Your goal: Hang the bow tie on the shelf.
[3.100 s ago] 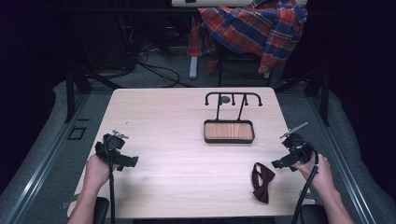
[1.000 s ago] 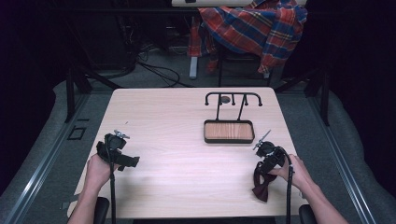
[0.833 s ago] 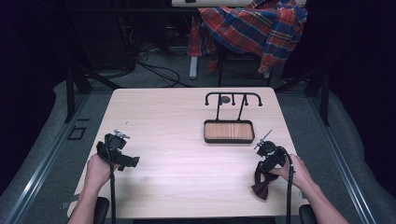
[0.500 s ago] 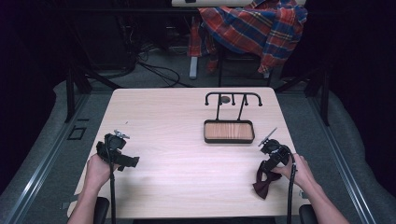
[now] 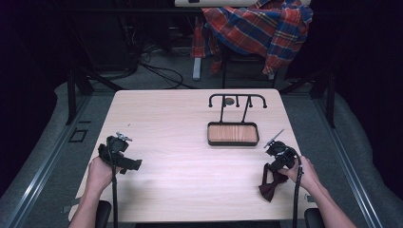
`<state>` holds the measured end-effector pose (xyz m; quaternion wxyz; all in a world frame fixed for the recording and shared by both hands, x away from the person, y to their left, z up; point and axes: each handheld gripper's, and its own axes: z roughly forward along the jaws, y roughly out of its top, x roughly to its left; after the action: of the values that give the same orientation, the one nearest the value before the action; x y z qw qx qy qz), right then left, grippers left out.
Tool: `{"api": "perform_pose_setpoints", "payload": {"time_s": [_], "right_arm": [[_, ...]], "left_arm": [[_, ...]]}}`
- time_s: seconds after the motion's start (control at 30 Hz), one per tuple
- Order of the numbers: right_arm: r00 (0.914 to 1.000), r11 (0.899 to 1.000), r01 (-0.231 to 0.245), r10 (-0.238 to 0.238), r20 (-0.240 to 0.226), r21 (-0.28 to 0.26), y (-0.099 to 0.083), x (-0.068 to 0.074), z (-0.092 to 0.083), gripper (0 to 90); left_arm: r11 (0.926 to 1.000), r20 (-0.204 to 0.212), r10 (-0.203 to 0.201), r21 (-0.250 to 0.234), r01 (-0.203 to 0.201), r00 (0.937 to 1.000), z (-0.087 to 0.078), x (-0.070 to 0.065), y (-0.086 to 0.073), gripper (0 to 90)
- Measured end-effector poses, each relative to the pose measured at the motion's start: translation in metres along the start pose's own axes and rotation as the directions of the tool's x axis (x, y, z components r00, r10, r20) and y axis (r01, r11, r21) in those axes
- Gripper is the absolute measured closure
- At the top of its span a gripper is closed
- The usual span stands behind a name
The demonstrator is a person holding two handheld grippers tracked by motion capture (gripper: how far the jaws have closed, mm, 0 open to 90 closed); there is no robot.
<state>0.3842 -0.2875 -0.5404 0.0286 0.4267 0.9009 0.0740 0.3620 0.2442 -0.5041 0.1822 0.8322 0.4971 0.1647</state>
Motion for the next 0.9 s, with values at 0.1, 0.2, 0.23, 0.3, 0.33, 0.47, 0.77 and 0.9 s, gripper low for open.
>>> {"api": "perform_pose_setpoints", "payload": {"time_s": [0.1, 0.2, 0.23, 0.3, 0.33, 0.47, 0.77, 0.9], "right_arm": [[0.9999, 1.0, -0.008, 0.008, 0.009, -0.022, -0.001, 0.001, -0.001, 87.8], [0.9993, 0.998, -0.035, 0.036, 0.011, -0.06, -0.002, 0.003, -0.002, 88.1], [0.9998, 0.999, -0.011, 0.012, 0.014, -0.049, -0.001, 0.002, -0.006, 88.3], [0.9991, 0.995, -0.036, 0.038, 0.02, -0.096, -0.002, 0.005, -0.006, 88.4], [0.9991, 0.995, -0.036, 0.038, 0.02, -0.096, -0.002, 0.005, -0.006, 88.4], [0.9991, 0.988, -0.027, 0.032, 0.029, -0.154, -0.003, 0.009, -0.014, 88.5], [0.9946, 0.97, 0.019, 0.007, 0.103, -0.244, -0.006, 0.012, -0.041, 88.7], [0.9915, 0.956, 0.039, -0.001, 0.13, -0.291, -0.007, 0.017, -0.05, 88.7]], "left_arm": [[1.0, 0.001, -0.002, 0.001, 0.002, 1.0, 0.0, 0.0, 0.0, 0.1], [1.0, 0.0, -0.002, 0.001, 0.002, 1.0, 0.0, 0.0, 0.0, 0.1], [1.0, 0.0, -0.002, 0.001, 0.002, 1.0, 0.0, 0.0, 0.0, 0.1], [1.0, -0.002, -0.002, -0.001, 0.002, 1.0, 0.0, 0.0, 0.0, 0.1], [1.0, 0.0, -0.001, 0.001, 0.001, 1.0, 0.0, 0.0, 0.0, 0.1], [1.0, -0.001, -0.002, 0.001, 0.002, 1.0, 0.0, 0.0, 0.0, 0.1], [1.0, -0.007, -0.001, -0.002, 0.001, 1.0, -0.001, 0.0, 0.0, 0.1], [1.0, -0.007, 0.001, -0.002, -0.001, 1.0, -0.001, -0.001, 0.0, 0.1]]}}
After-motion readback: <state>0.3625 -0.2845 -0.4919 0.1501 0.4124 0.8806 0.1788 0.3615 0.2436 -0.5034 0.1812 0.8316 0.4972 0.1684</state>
